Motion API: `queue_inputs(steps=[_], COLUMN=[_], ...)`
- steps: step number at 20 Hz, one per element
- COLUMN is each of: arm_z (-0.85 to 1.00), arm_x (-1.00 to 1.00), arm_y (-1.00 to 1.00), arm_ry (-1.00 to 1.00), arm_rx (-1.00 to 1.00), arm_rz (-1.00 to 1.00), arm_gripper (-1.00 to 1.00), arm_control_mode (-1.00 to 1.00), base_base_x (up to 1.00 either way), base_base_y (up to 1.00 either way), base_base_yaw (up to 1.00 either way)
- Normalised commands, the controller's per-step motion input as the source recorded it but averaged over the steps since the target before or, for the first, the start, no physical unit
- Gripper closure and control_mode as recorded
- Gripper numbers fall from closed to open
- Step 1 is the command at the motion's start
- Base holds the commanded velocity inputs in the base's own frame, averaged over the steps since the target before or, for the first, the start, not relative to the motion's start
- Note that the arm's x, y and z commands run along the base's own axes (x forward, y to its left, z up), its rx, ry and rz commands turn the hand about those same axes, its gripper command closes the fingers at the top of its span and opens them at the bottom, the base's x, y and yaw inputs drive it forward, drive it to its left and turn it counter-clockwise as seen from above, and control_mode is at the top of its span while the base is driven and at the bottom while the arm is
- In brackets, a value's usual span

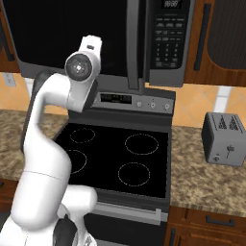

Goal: Pick the lime from the sink and place it in the bowl. Then pick the bowl and place it in the microwave. Then close the microwave door and press the start button.

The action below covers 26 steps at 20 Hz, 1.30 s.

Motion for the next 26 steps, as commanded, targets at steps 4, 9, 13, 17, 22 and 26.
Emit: queue_inputs(steps=[4, 9, 13, 17, 22, 26], arm_z=[0.0, 0.0, 0.0, -0.06, -0.09, 0.0], arm_x=[0.69, 0.67, 0.57, -0.15, -0.99, -0.89], arm_y=[0.0, 0.0, 0.0, -0.13, -0.48, -0.74], arm_ry=[0.09, 0.1, 0.09, -0.03, -0.2, -0.08], arm_rx=[0.07, 0.07, 0.07, 0.05, 0.03, 0.13], arm_rz=[0.15, 0.14, 0.13, 0.06, 0.0, 0.0], arm_gripper=[-1.0, -1.0, -1.0, -1.0, -1.0, -1.0], arm_control_mode=[-1.0, -1.0, -1.0, -1.0, -1.0, -1.0], base_base_x=[0.0, 0.0, 0.0, 0.0, 0.0, 0.0], base_base_y=[0.0, 0.0, 0.0, 0.0, 0.0, 0.0], base_base_yaw=[0.0, 0.0, 0.0, 0.0, 0.0, 0.0])
